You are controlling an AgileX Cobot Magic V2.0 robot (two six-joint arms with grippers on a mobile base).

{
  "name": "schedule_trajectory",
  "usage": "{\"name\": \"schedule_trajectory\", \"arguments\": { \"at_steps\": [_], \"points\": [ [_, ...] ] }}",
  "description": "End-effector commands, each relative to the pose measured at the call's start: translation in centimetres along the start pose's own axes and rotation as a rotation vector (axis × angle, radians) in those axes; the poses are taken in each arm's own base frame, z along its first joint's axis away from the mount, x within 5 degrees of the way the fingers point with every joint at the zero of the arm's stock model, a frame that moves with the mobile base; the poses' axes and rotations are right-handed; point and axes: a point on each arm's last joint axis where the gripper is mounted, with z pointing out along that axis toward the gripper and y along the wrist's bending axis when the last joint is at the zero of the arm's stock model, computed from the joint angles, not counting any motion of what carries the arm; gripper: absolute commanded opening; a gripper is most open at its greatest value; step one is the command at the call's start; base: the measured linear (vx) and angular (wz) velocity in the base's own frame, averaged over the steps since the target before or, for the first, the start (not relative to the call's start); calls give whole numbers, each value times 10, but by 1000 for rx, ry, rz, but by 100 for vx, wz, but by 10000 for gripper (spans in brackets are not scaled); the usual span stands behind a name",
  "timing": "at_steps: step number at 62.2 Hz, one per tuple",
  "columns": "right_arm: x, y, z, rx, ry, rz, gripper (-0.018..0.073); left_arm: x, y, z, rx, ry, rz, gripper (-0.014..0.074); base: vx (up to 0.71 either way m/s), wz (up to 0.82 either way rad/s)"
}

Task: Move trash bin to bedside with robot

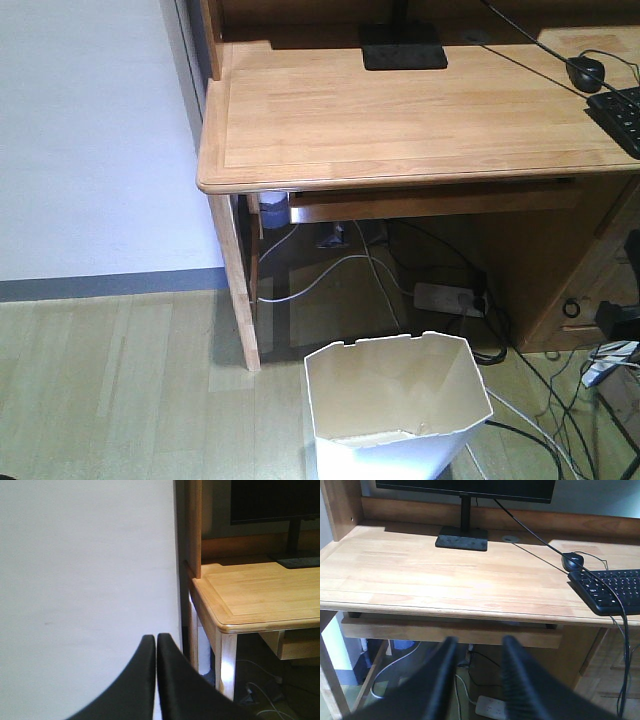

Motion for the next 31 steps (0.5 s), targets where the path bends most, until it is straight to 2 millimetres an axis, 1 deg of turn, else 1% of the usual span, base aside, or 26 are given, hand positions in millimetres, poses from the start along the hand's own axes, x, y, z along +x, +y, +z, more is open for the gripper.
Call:
{"name": "schedule_trajectory", "arguments": {
  "at_steps": [1,7,12,19,25,31],
  "points": [
    [-18,-2,0,16,-104,-16,401,-14,-1,-2,6,-100,-9,-6,0,0],
    [-17,-2,0,16,-100,-19,480,-14,-1,-2,6,-100,-9,-6,0,0],
    [-17,-2,0,16,-98,-19,504,-14,-1,-2,6,-100,-9,-6,0,0],
    [-17,-2,0,15,-99,-12,501,-14,-1,-2,6,-100,-9,-6,0,0],
    [-18,-2,-1,11,-92,91,492,-14,-1,-2,6,-100,-9,-6,0,0],
    [-23,-2,4,3,-32,111,478,-14,-1,-2,6,-100,-9,-6,0,0]
  ]
}}
